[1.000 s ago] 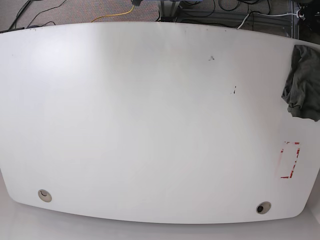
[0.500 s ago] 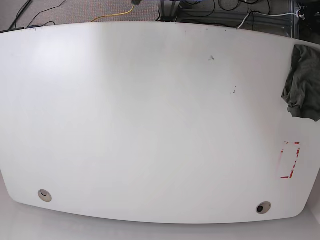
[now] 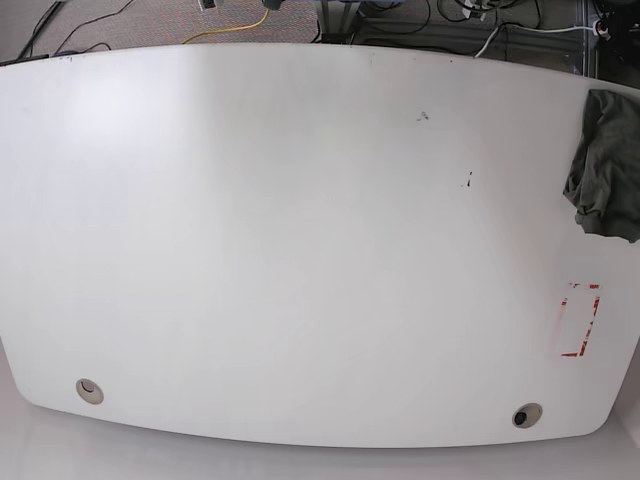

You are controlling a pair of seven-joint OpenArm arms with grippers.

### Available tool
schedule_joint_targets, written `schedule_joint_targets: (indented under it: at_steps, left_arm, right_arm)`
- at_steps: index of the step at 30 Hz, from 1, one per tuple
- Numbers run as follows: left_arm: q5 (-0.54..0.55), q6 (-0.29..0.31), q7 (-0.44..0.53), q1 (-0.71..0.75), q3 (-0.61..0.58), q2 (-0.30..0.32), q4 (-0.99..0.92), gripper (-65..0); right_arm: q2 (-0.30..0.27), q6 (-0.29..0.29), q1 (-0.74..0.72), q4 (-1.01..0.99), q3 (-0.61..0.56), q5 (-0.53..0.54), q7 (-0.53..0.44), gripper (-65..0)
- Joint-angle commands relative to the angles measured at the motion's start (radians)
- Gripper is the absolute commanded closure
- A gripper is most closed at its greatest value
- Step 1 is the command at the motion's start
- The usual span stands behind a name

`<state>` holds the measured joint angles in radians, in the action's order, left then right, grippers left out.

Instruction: Layout the t-shirt on the table in an organized manner, then fold the t-shirt properly

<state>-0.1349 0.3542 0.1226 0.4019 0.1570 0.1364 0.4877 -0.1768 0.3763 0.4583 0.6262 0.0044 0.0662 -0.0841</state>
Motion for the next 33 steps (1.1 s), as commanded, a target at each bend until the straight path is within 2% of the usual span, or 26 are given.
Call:
schedule_joint_targets:
  at_steps: [1,3,8,14,22,27,33]
  left_arm:
    - [0.004,0.001,0.012,-0.016,0.002,0.007,-0.06,-24.4]
    - [0.004,-0.005,0.012,-0.041,0.002,0.004,-0.093,-24.4]
    - [0.002,-0.063,0.012,-0.116,0.0,0.001,-0.195,-24.4]
    - [0.002,-0.068,0.012,-0.174,0.0,-0.019,-0.286,-24.4]
    - [0.004,-0.073,0.012,-0.231,0.0,-0.024,-0.35,-24.4]
    - [0.002,-0.151,0.012,-0.242,0.0,-0.05,-0.357,-24.4]
    - [0.002,-0.151,0.012,-0.242,0.0,-0.057,-0.357,-24.6]
  right_arm:
    - [-0.01,0.008,-0.011,-0.022,0.001,0.002,-0.01,-8.7]
    - [-0.008,0.008,-0.029,-0.044,0.001,0.002,-0.01,-8.7]
    - [-0.008,0.01,-0.099,-0.119,-0.001,0.002,-0.01,-8.7]
    - [-0.008,0.01,-0.145,-0.147,-0.001,0.002,-0.009,-8.7]
    - [-0.008,0.01,-0.166,-0.148,-0.001,0.002,-0.003,-8.7]
    - [-0.008,0.01,-0.166,-0.148,-0.002,0.001,-0.003,-8.7]
    - [-0.008,0.01,-0.169,-0.148,-0.002,0.001,-0.003,-8.7]
